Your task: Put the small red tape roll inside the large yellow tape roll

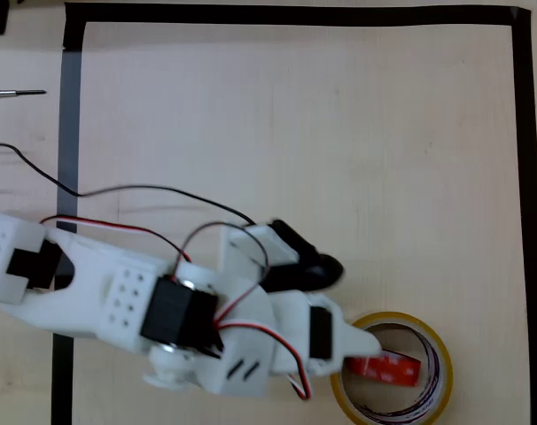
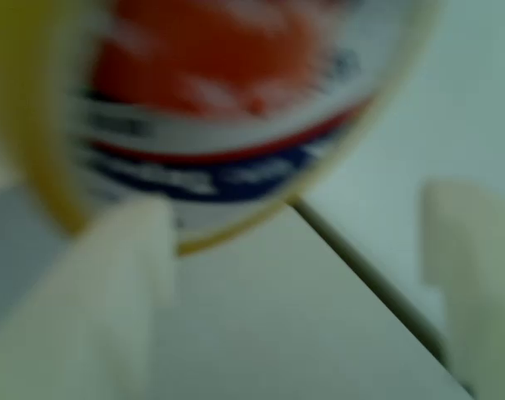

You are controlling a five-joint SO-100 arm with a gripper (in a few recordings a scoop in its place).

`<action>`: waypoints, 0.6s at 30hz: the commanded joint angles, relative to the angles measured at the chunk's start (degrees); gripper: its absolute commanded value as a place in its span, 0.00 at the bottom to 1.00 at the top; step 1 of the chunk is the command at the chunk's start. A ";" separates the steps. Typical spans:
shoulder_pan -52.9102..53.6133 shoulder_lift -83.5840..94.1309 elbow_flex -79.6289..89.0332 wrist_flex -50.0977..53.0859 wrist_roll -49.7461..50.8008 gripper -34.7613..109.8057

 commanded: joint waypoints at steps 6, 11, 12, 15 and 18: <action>-5.71 29.88 0.53 19.86 3.08 0.24; -7.47 51.94 31.03 19.42 4.31 0.24; -7.82 56.95 37.35 17.93 4.39 0.24; -9.05 83.94 75.32 0.62 4.13 0.24; -8.96 98.09 96.68 -3.08 4.39 0.24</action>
